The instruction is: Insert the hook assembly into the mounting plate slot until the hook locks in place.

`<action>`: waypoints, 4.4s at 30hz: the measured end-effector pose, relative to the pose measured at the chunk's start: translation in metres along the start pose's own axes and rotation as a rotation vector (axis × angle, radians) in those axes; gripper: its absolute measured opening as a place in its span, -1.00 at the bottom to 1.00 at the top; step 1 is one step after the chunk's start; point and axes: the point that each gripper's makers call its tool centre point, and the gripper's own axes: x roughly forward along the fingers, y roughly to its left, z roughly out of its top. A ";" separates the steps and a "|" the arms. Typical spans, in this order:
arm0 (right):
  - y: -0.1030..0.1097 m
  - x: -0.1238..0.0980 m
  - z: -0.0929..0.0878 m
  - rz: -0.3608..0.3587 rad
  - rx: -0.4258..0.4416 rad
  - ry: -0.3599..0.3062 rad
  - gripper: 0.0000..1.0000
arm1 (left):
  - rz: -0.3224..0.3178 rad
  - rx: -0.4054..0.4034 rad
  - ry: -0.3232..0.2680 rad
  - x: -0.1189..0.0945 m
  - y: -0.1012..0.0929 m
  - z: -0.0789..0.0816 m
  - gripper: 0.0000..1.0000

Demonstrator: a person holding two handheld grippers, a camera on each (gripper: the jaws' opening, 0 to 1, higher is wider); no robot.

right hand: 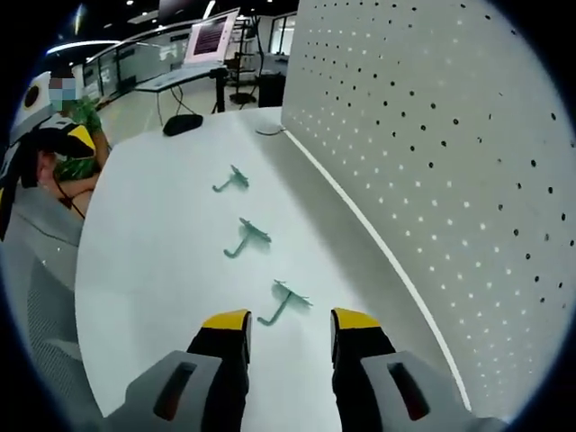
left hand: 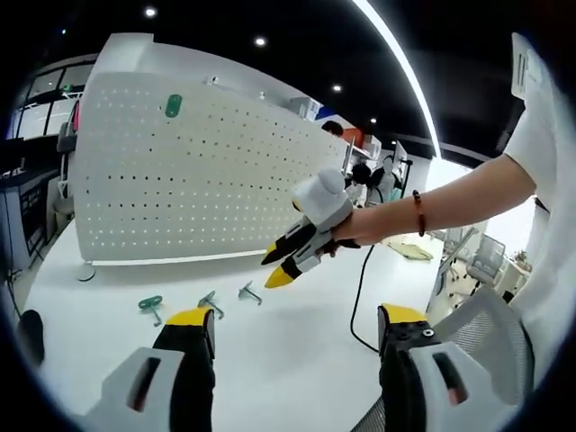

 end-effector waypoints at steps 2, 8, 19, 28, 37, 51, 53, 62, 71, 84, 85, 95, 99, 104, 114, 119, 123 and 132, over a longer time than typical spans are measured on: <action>0.000 0.002 0.000 0.005 -0.012 0.006 -0.36 | 0.000 0.000 0.002 0.000 0.001 -0.001 0.51; -0.001 0.009 -0.002 0.025 -0.053 0.040 -0.46 | -0.001 -0.006 0.000 0.001 0.001 -0.001 0.50; -0.003 0.023 -0.004 0.053 -0.107 0.076 -0.59 | 0.013 -0.013 0.007 -0.002 0.007 -0.003 0.49; -0.004 0.030 -0.001 0.060 -0.122 0.072 -0.68 | 0.023 -0.019 0.015 -0.001 0.009 -0.006 0.49; -0.002 0.035 -0.004 0.065 -0.116 0.086 -0.76 | 0.030 -0.021 0.017 -0.002 0.012 -0.006 0.48; 0.003 0.035 -0.015 0.065 -0.064 0.121 -0.88 | 0.032 -0.019 0.028 -0.002 0.012 -0.008 0.47; 0.002 0.034 -0.015 0.059 -0.050 0.120 -0.92 | 0.036 -0.019 0.026 -0.002 0.013 -0.008 0.48; 0.007 0.033 -0.017 0.056 -0.069 0.138 -1.00 | 0.033 -0.018 0.023 -0.002 0.013 -0.006 0.47; 0.009 0.029 -0.011 0.037 -0.062 0.110 -1.00 | 0.031 -0.015 0.019 -0.002 0.011 -0.005 0.46; 0.002 0.011 0.005 -0.050 -0.001 0.019 -1.00 | 0.025 -0.024 0.011 -0.001 0.011 0.001 0.44; 0.001 0.010 0.005 -0.052 0.000 0.017 -1.00 | 0.026 -0.024 0.011 -0.001 0.012 0.001 0.44; 0.014 0.000 0.015 -0.037 0.023 -0.041 -1.00 | 0.020 -0.041 -0.003 -0.002 0.010 0.007 0.39; 0.018 -0.005 0.020 -0.047 0.025 -0.065 -1.00 | 0.015 -0.040 -0.005 -0.001 0.007 0.007 0.41; 0.020 -0.013 0.026 -0.060 0.039 -0.098 -1.00 | 0.020 -0.034 -0.007 -0.001 0.006 0.008 0.44; 0.025 -0.032 0.030 -0.091 0.054 -0.155 -1.00 | 0.009 -0.011 0.000 -0.001 0.001 0.015 0.46; 0.025 -0.039 0.030 -0.108 0.079 -0.179 -1.00 | -0.007 -0.003 0.010 0.001 -0.005 0.015 0.45; 0.027 -0.047 0.032 -0.121 0.114 -0.210 -1.00 | -0.015 0.000 0.014 0.003 -0.009 0.014 0.45; 0.031 -0.063 0.039 -0.146 0.136 -0.265 -1.00 | -0.018 0.012 0.016 0.003 -0.011 0.019 0.44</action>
